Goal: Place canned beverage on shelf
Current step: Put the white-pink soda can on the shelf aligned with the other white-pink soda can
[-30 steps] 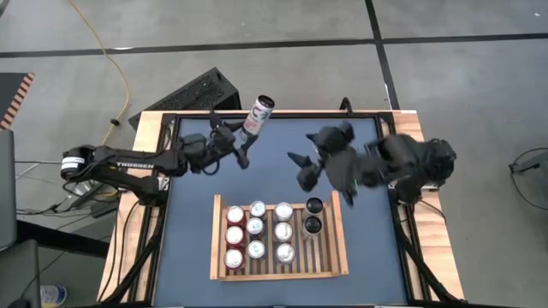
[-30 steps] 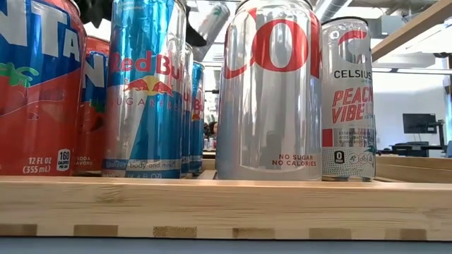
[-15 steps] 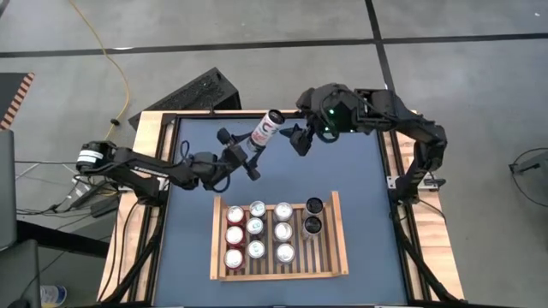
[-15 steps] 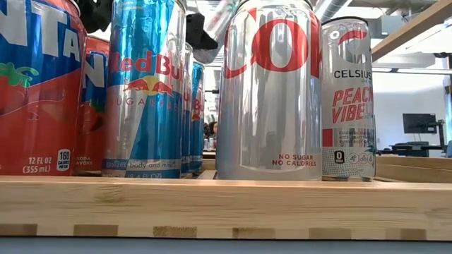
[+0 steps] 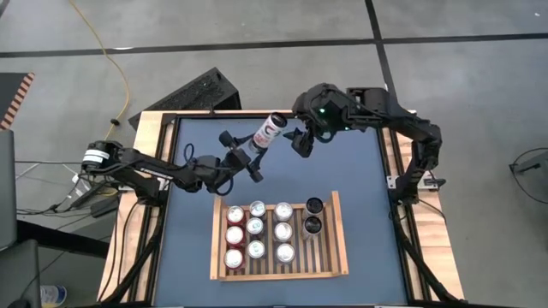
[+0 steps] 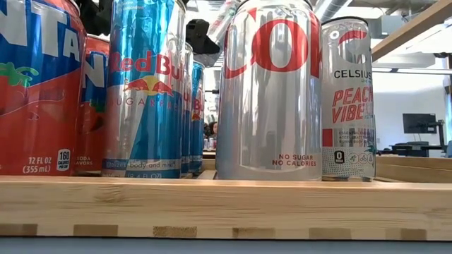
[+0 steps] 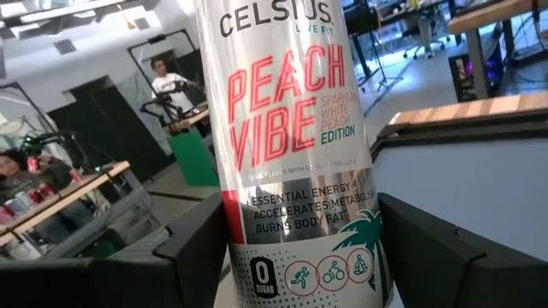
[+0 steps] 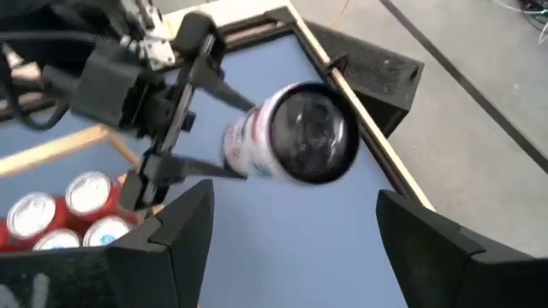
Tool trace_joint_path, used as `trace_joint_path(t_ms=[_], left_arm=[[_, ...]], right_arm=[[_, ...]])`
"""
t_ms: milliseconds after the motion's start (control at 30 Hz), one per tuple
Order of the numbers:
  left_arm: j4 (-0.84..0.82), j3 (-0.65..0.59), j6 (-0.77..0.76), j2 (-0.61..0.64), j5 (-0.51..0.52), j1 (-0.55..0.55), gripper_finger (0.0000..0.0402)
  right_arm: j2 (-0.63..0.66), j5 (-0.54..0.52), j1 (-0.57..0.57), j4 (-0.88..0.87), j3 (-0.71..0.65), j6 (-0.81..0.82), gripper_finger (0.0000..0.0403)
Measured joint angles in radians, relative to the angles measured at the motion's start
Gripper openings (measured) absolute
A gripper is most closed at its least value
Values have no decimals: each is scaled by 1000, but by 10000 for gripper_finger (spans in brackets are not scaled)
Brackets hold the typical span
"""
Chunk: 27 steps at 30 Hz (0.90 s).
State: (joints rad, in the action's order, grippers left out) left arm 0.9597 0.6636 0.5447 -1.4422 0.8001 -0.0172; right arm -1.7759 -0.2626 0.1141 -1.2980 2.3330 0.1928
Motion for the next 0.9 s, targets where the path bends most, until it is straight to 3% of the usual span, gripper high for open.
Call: trace_joint_path(t_ms=[300,600,767,900], left_arm=[[2,0,30,0,0,-4,249],[5,0,66,0,16,-5,249],[6,0,69,0,14,-5,249],[36,0,92,0,18,-5,249]], right_arm=[[-82,6,29,19,-2,-102,297],[-97,2,60,24,1,-112,393],[-95,4,62,61,1,-118,387],[-95,102,99,61,1,-85,386]])
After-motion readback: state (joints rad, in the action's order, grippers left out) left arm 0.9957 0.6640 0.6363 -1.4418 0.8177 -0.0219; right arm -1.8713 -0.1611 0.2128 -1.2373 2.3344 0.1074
